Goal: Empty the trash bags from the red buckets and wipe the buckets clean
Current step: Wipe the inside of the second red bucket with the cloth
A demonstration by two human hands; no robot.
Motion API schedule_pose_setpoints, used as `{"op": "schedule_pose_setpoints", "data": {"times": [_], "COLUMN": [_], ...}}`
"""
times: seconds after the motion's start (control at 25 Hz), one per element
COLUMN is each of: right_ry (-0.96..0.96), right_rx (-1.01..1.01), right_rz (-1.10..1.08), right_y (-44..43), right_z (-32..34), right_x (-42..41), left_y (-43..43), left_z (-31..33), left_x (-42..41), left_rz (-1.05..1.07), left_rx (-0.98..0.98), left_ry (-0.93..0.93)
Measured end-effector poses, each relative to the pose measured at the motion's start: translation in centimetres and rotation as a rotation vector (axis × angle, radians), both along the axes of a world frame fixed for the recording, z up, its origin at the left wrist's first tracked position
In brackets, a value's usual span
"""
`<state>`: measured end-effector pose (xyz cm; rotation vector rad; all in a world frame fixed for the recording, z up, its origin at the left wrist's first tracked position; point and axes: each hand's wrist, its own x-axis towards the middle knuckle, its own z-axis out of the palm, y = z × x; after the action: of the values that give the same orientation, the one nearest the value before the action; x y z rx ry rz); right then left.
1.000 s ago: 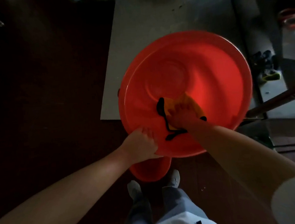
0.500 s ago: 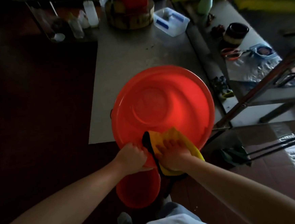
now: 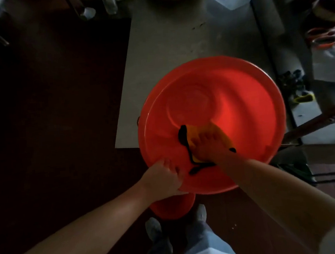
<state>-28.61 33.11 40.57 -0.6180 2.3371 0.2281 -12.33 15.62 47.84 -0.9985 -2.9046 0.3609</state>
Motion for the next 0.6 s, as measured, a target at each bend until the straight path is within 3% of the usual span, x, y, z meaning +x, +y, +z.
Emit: {"op": "schedule_pose_setpoints", "data": {"times": [0.24,0.44,0.6], "right_ry": [-0.050,-0.130,-0.122], "right_rx": [0.018,-0.079,-0.022], "right_rz": [0.082,0.074,0.147], "right_y": [-1.2,0.5,2.1], "right_z": [1.2,8.7,13.6], "right_x": [0.0,5.9,10.4], "left_y": [-0.8,-1.7,-2.3], "left_z": [1.2,1.9,3.5], "left_x": [-0.8,-1.9,-2.6], "left_rz": [0.018,-0.065,-0.100], "left_rx": [-0.015,-0.119,-0.222], "left_ry": [-0.025,-0.141,-0.159]}}
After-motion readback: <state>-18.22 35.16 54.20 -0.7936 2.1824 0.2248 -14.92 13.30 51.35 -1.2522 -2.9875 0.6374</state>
